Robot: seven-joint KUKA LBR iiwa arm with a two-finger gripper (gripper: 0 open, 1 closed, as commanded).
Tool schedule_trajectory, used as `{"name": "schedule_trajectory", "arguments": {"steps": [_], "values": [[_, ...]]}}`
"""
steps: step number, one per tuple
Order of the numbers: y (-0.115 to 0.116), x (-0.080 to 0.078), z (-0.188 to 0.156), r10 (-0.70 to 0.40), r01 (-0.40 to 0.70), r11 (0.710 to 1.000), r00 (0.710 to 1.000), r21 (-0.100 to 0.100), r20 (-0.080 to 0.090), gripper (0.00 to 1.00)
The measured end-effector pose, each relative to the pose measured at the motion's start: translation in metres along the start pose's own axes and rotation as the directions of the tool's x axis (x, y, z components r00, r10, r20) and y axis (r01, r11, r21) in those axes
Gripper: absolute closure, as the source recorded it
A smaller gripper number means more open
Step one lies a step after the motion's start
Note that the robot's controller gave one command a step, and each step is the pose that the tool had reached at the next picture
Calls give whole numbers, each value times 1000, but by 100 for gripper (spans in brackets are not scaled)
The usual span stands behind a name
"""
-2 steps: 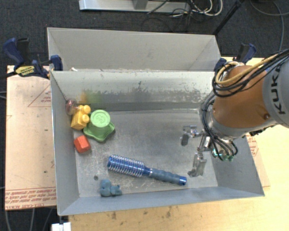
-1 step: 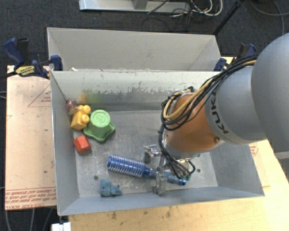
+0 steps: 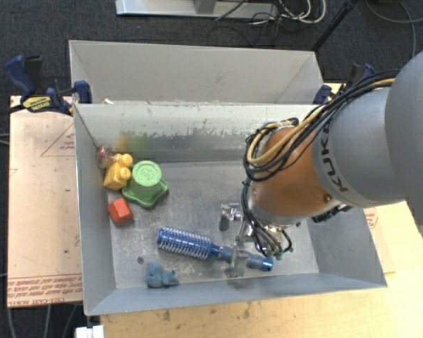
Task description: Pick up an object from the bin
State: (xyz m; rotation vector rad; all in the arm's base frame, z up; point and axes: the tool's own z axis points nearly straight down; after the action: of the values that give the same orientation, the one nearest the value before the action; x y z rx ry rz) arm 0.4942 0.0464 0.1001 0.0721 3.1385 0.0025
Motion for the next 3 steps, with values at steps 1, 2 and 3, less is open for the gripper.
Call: {"name": "schedule_trajectory", "arguments": {"steps": [1, 2, 3], "values": [[3, 3, -7, 35, -35, 999, 999, 0, -1, 0], [1, 4, 32, 114, -114, 993, 993, 0, -3, 0], [1, 3, 32, 113, -113, 994, 994, 0, 0, 0]]}}
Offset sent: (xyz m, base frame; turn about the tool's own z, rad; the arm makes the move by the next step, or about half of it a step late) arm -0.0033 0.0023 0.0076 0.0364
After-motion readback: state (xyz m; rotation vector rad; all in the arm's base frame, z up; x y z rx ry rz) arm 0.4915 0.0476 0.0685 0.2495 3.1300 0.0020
